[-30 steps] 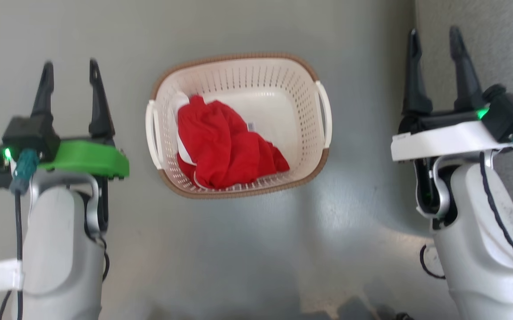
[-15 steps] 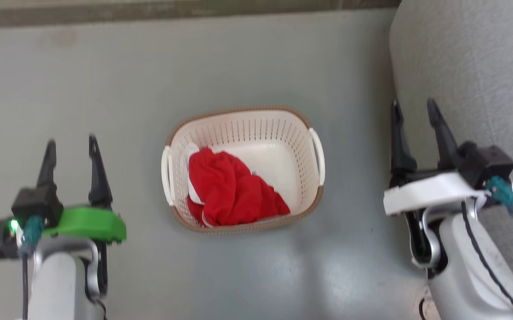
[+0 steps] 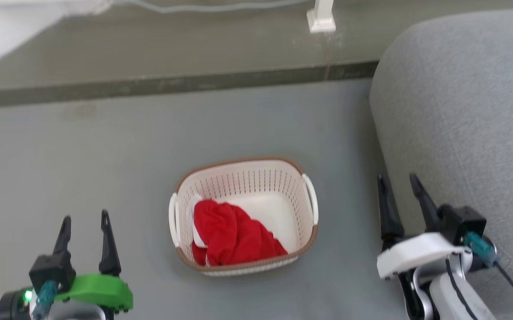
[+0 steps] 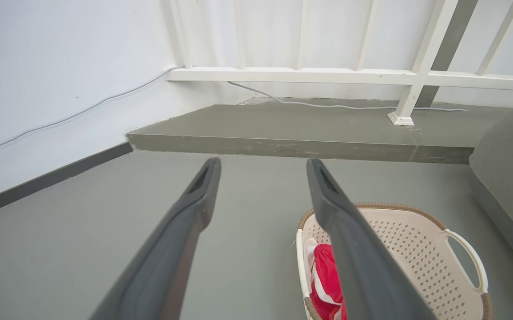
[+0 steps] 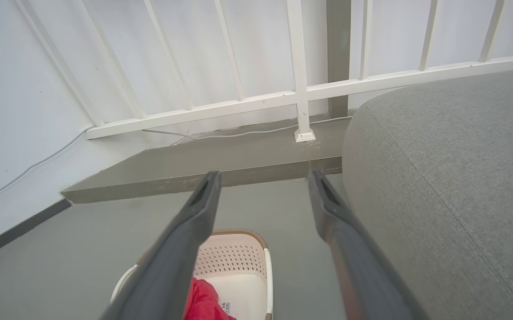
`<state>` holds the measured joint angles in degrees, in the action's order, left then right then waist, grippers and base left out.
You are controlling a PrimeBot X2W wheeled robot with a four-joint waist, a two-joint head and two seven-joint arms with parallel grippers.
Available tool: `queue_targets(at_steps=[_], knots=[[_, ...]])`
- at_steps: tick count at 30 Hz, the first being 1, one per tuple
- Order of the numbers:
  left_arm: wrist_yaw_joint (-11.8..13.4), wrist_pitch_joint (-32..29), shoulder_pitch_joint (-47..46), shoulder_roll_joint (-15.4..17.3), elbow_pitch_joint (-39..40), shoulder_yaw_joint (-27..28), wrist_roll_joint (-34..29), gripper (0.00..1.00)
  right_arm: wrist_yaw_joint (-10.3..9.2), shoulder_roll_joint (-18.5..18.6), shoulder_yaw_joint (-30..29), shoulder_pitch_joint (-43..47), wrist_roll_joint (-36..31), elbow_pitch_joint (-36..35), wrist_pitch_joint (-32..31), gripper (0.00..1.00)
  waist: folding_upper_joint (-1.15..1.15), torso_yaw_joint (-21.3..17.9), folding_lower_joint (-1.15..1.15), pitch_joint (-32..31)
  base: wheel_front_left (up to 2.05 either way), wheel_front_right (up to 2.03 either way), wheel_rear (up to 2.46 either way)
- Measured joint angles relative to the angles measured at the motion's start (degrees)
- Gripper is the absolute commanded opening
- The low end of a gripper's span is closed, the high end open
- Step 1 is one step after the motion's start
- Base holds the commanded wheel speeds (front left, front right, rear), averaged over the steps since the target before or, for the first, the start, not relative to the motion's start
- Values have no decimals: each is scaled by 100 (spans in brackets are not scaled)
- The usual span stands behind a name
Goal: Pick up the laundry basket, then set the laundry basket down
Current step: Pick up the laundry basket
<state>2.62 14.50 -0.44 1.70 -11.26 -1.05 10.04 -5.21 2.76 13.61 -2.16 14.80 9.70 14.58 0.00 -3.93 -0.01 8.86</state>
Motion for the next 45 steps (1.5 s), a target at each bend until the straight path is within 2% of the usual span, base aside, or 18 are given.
queue_targets(at_steps=[8,15,45], knots=[[69,0,472,22,198,-10,40,100,-2,-16,13,354,-3,22,0,100,0,-50,0,-579,0,0,0],[101,0,698,25,304,-77,41,100,-40,-18,11,398,-14,-43,0,100,0,-69,0,-810,0,0,0],[178,0,907,48,724,-151,87,100,-43,-21,-3,487,-20,-313,0,100,0,-107,0,-452,0,0,0]])
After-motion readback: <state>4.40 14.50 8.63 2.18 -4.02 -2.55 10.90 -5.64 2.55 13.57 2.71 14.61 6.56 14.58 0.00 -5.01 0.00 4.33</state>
